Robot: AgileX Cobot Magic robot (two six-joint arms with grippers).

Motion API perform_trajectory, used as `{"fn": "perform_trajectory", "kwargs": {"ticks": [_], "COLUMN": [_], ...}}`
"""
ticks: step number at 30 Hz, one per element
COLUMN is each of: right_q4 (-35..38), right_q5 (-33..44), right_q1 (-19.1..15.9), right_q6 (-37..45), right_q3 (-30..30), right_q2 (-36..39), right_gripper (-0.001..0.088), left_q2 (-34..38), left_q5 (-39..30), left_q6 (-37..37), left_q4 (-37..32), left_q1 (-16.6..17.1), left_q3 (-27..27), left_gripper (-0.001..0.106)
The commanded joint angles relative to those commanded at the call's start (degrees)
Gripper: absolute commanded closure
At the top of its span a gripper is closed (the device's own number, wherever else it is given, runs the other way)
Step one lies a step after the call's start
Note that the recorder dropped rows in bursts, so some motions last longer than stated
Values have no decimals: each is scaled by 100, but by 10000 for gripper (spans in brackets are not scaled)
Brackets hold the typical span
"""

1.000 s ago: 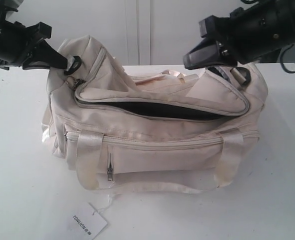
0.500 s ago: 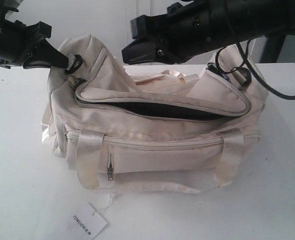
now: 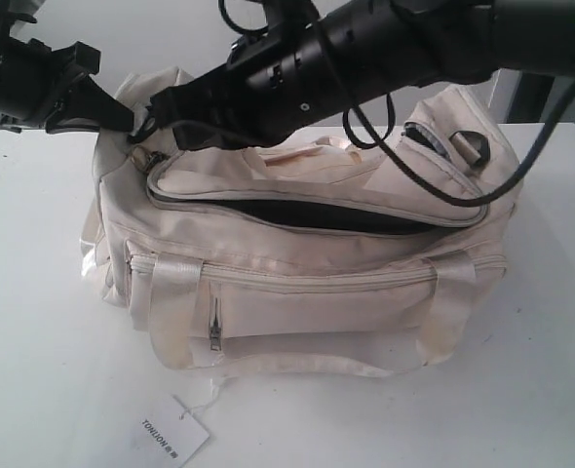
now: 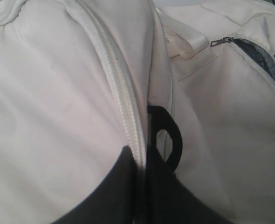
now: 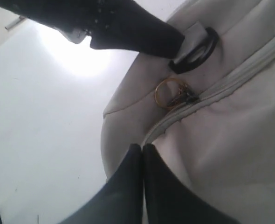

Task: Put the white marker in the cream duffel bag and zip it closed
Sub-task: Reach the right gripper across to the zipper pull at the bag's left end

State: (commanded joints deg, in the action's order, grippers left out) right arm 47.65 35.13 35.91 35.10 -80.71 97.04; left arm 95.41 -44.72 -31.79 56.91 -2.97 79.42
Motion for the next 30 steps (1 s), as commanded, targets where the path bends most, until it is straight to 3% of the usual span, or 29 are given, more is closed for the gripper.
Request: {"fn": "perform_trajectory", "kwargs": {"ticks": [18,30], "right_q4": [0,0], "right_q5": [102,107], "right_q1": [0,0], "right_q6": [-84,-350], "right_q3": [0,-96], "right_q2": [705,556], "right_gripper": [868,868], "left_q2": [0,0], "left_q5": [-35,-114], "left_q6": [-19,-19], "left_q4": [478,472], "left_q1": [0,0], "left_q3": [0,0], "left_gripper": [1053,1053]}}
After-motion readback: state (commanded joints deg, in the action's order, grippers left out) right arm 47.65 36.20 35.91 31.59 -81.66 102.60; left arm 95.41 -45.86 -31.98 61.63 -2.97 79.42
